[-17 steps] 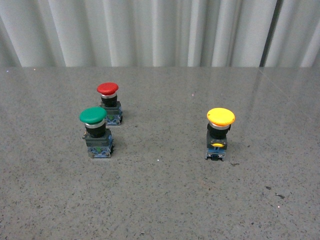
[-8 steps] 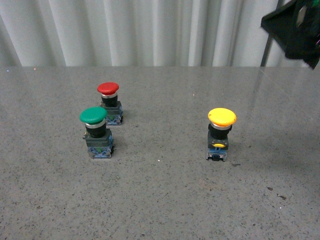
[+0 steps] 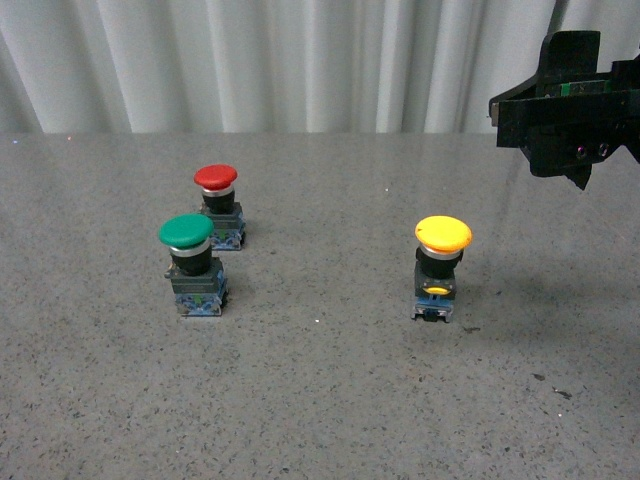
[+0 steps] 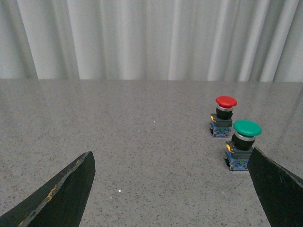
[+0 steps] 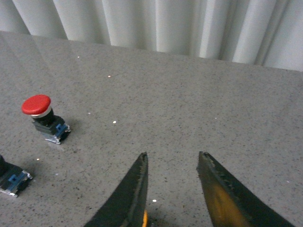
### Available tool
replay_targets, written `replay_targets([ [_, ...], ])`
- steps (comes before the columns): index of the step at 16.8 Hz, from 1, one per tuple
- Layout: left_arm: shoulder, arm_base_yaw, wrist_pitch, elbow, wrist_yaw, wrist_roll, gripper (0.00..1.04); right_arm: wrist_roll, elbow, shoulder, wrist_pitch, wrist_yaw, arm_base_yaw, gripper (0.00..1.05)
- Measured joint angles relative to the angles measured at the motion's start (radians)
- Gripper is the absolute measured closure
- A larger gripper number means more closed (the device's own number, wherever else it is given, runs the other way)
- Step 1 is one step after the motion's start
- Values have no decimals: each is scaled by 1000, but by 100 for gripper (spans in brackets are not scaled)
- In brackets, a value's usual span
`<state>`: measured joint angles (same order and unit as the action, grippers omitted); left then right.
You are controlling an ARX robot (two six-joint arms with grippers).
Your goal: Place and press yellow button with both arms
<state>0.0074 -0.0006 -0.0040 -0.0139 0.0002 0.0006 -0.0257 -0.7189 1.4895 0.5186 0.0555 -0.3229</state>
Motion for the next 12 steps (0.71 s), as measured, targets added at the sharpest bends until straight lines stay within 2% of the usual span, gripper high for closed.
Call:
replay_targets([
  [3, 0, 0, 0, 0, 0, 0, 7, -10, -2, 0, -18, 10, -26, 96],
  [4, 0, 0, 0, 0, 0, 0, 7, -17, -2, 0, -27, 20, -29, 103],
  [7, 0, 0, 0, 0, 0, 0, 7, -62, -2, 0, -82, 54, -56, 103],
  [12, 0, 0, 0, 0, 0, 0, 7, -111, -2, 18, -90, 89, -111, 103],
])
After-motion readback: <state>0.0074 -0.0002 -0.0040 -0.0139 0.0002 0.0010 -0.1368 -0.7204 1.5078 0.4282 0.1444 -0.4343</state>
